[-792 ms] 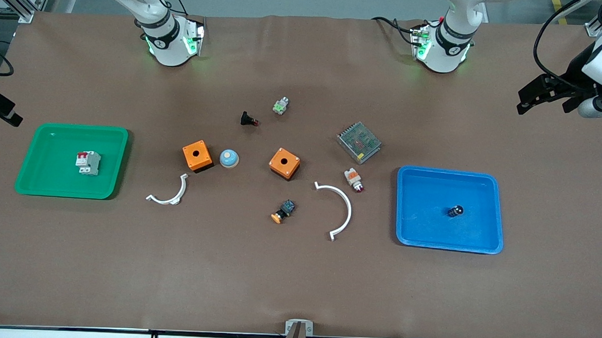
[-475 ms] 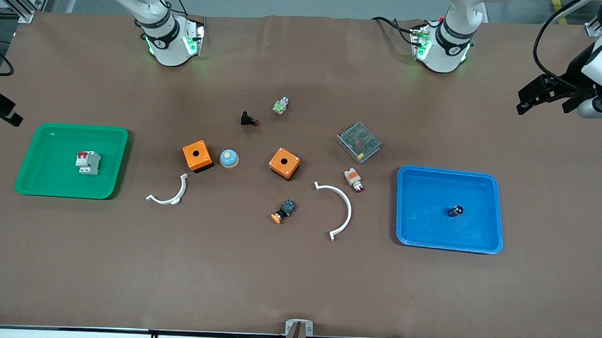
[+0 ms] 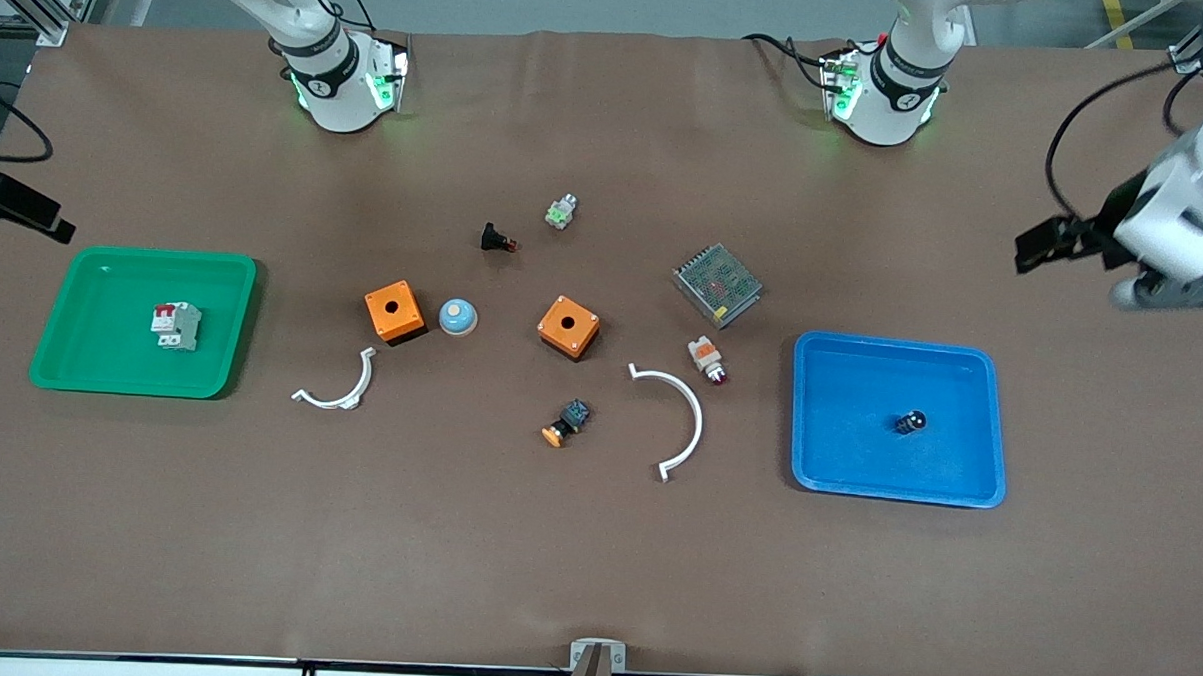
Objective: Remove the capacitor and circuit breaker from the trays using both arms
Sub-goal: 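Reach the left gripper to the capacitor while the right gripper reaches the breaker, then grasp the black capacitor with the left gripper while the right gripper grasps the breaker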
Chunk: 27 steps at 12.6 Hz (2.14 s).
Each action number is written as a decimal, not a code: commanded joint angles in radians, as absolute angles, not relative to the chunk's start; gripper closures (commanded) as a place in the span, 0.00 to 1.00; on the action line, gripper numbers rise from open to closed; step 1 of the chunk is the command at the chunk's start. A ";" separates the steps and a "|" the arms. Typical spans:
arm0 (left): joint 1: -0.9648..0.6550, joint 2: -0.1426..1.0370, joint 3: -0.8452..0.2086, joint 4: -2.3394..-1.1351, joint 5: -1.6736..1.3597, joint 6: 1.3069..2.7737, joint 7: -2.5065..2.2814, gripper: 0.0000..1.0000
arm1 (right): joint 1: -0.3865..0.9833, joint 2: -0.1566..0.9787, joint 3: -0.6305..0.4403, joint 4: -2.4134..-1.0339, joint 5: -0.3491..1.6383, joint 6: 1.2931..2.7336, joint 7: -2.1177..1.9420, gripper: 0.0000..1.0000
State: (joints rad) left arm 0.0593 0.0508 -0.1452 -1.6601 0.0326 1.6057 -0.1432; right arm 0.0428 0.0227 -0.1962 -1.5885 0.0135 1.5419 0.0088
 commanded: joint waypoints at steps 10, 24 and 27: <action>0.106 0.422 -0.149 -1.884 0.048 2.282 -0.187 0.11 | -0.196 0.264 -0.193 -1.995 0.041 2.135 -0.414 0.00; 0.097 0.606 -0.149 -1.881 0.044 2.447 -0.201 0.53 | -0.207 0.390 -0.192 -2.148 0.156 2.439 -0.623 0.94; 0.097 0.597 -0.149 -1.881 0.046 2.434 -0.198 0.85 | -0.192 0.356 -0.190 -2.138 0.156 2.418 -0.603 0.98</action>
